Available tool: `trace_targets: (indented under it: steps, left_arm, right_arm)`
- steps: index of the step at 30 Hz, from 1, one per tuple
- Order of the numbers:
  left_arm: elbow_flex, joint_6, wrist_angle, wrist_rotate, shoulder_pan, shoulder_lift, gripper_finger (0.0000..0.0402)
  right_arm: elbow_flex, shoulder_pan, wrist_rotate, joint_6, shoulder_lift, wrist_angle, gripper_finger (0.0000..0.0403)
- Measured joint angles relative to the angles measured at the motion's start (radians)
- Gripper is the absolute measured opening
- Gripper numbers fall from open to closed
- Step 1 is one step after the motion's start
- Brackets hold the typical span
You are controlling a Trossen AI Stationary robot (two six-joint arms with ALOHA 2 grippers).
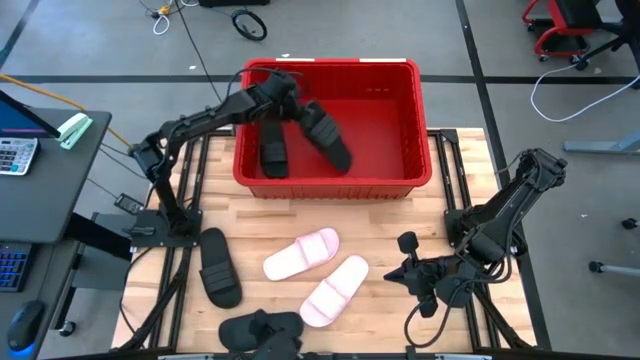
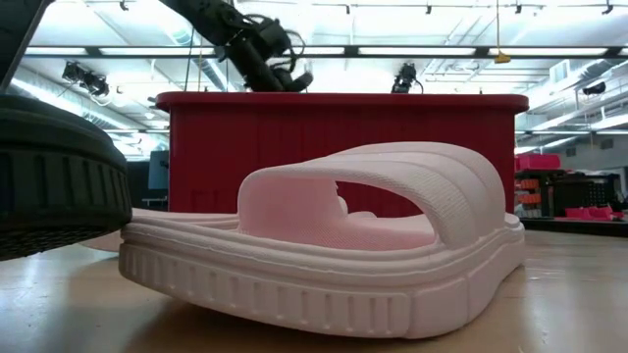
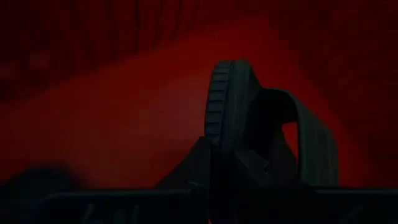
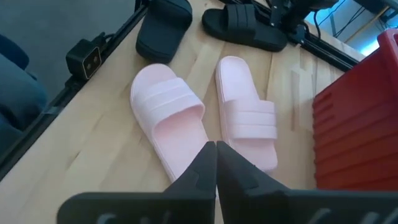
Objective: Pick and place slides into bin
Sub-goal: Put the bottom right black slide into the red bin
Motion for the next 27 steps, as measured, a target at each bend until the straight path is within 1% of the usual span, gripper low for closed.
trace_targets:
  steps: [4,6,11,13,15,18,21,24,27]
  left_arm:
    - [-0.001,0.084,-0.137,-0.038,0.014,0.0,0.0042]
    - [-0.001,0.129,-0.141,-0.039,0.016,0.0,0.0042]
    - [-0.001,0.236,-0.071,-0.04,0.014,0.005,0.0042]
    - [0.0,0.276,-0.034,-0.039,0.016,0.014,0.0048]
    - [0.0,0.321,-0.012,-0.033,0.02,0.03,0.0056]
    - [0.0,0.39,-0.003,-0.047,0.037,0.066,0.0056]
    - [-0.001,0.394,0.019,-0.059,0.058,0.104,0.0057]
    - [-0.002,0.391,0.069,-0.055,0.079,0.126,0.0075]
    - [-0.002,0.403,0.086,-0.063,0.092,0.13,0.0111]
  right_arm:
    - [0.0,0.0,0.0,0.0,0.0,-0.002,0.0005]
    - [0.0,0.0,0.0,0.0,0.0,-0.002,0.0007]
    - [0.0,0.0,0.0,-0.001,0.0,-0.002,0.0007]
    - [0.0,0.0,0.0,-0.001,0.0,-0.002,0.0005]
    - [0.0,-0.001,0.0,0.0,0.0,-0.001,0.0005]
    - [0.0,-0.003,0.0,-0.001,0.0,0.001,0.0007]
    - [0.0,-0.003,0.0,-0.001,0.0,-0.001,0.0007]
    - [0.0,-0.003,0.0,-0.001,0.0,-0.001,0.0006]
    - [0.0,-0.003,0.0,-0.001,0.0,-0.001,0.0006]
